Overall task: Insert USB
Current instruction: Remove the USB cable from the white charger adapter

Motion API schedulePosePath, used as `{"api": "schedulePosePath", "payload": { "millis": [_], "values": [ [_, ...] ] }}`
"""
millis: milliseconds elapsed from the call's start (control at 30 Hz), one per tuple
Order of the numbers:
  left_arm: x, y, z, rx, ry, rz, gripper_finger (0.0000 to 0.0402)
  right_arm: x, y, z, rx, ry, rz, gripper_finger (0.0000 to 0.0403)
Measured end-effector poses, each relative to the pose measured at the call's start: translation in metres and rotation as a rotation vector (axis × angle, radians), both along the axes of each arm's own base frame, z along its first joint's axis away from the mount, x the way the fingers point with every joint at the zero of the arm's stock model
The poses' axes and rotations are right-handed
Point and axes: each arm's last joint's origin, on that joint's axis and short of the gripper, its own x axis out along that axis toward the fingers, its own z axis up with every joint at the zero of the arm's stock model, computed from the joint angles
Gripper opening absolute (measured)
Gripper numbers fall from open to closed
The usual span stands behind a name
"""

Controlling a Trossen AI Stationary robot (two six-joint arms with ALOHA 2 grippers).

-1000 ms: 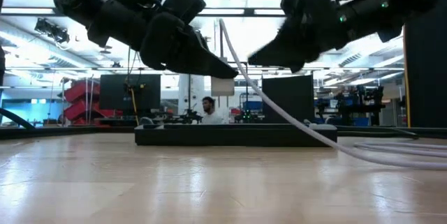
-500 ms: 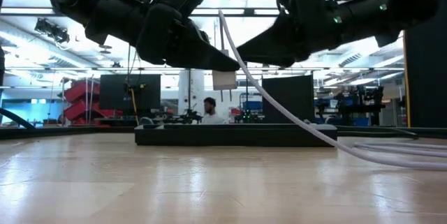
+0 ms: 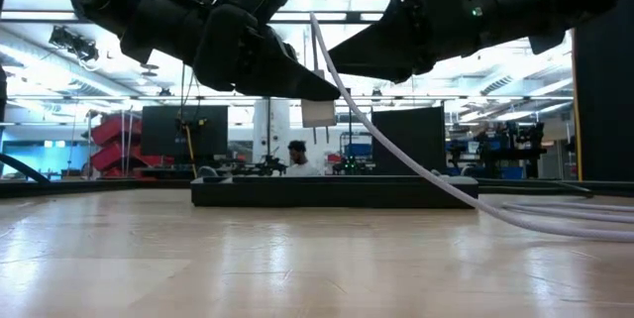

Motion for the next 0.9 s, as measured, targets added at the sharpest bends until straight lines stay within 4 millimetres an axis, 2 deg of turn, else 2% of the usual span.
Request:
{"api": "schedulePosePath", "payload": {
  "millis": [300,567,900],
  "values": [
    [0.0,0.0,-0.001,0.001,0.004,0.0,0.0123,0.012,0.001,-0.003,0.0,-0.009,-0.012,0.0158],
    [-0.002,0.0,-0.009,0.007,0.065,0.005,0.0123,0.03,0.002,-0.021,-0.038,0.039,-0.025,0.0158],
    [-0.002,0.002,-0.008,0.029,0.061,0.047,0.0123,0.028,0.001,-0.017,-0.053,0.072,-0.019,0.0138]
  ]
}}
